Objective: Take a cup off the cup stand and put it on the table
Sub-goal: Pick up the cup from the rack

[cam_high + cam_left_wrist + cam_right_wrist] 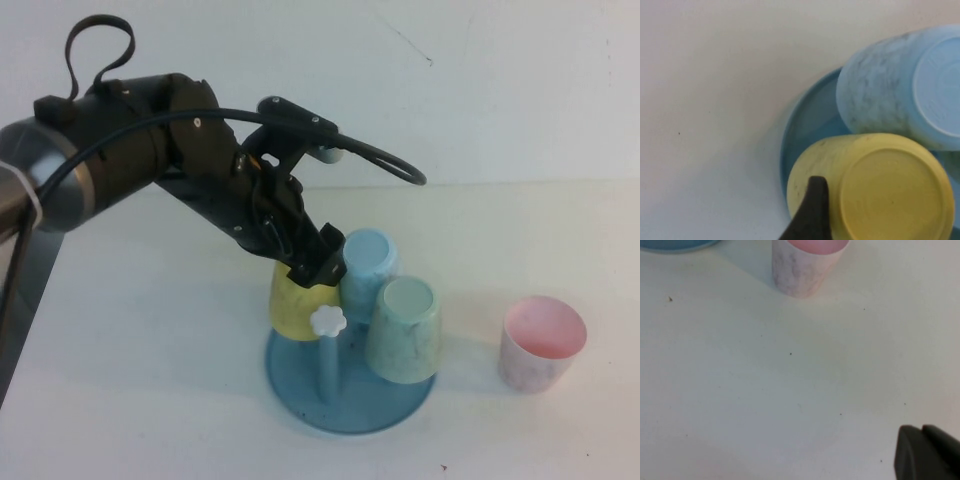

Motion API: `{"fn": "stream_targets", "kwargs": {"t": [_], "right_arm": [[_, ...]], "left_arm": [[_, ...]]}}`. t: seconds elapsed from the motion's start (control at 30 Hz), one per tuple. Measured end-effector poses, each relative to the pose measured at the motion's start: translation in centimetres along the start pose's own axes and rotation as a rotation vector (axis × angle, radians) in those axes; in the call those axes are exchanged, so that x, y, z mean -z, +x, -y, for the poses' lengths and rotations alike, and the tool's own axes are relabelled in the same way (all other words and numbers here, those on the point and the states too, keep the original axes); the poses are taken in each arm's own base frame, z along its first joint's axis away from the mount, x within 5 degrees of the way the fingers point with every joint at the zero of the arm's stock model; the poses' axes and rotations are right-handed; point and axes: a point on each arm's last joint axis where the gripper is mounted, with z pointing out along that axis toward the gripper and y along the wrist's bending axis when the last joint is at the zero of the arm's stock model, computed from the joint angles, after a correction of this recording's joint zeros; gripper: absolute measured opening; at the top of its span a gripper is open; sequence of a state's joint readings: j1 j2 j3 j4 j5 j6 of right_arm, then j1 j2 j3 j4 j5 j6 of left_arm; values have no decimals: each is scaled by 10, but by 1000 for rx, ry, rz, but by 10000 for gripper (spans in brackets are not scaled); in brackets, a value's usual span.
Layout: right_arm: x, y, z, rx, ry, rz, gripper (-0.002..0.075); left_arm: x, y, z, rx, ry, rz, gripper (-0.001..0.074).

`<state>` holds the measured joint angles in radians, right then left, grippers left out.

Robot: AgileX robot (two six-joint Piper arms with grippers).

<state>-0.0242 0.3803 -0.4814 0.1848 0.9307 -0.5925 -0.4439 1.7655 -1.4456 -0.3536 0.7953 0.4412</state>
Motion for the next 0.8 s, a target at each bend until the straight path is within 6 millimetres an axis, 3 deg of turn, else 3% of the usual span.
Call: {"fn": "stream_targets", "kwargs": {"t": [0.23, 0.33, 0.5, 0.67, 0.8], "right_arm": [[0, 0, 0, 2, 0, 0, -3], [0, 0, 0, 0, -2, 1, -3], [0, 0, -1, -3, -6, 4, -3], [0, -3, -1, -15, -10, 29, -3], [1, -10, -3, -44, -30, 115, -3]], "left_arm": [[-20, 5, -4, 44, 8, -57, 618], [-23, 7, -5, 48, 10, -70, 552], [-22, 7, -5, 48, 11, -71, 549], [-8, 1, -1, 36, 15, -53, 549], [24, -11, 6, 10, 36, -47, 549]]}}
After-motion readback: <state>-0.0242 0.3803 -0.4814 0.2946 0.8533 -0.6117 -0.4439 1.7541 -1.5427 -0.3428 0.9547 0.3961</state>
